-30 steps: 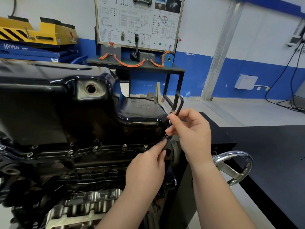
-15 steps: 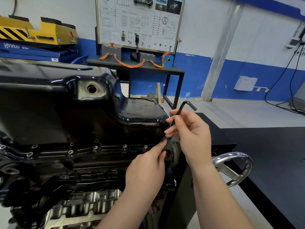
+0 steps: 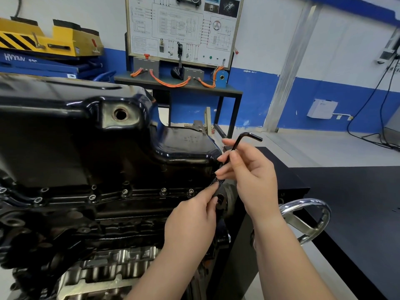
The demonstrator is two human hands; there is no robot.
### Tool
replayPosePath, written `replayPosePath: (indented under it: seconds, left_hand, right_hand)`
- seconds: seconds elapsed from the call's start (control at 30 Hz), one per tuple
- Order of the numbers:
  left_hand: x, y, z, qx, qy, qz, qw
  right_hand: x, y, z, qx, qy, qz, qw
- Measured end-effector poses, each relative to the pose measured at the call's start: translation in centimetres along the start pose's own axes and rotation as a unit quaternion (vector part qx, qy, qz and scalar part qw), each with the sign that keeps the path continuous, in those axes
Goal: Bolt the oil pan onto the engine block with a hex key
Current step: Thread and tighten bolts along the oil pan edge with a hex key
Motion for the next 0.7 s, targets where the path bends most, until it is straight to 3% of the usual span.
replayPosePath:
  seconds: [0.33,0.7]
  left_hand:
    - [0.03,0.03,-0.02,0.005,-0.005,-0.003,1.0]
    - [-0.1,0.06,-0.11,0.002,-0.011,-0.001,1.0]
  right_hand:
    - [-0.37,-0.24,0.26,0.023,-0.041,0.009,0.999]
    - [-0.4,0.01,0.05,0.002,-0.032,0.014,0.999]
Point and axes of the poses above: each hand's wrist, its own z-axis towards the middle knuckle, its own x-axis out of the palm, y = z × x, the point moved 7 cm from there along z, towards the middle knuckle, and after that the axes turned 15 degrees about -y, right-handed, at the moved point
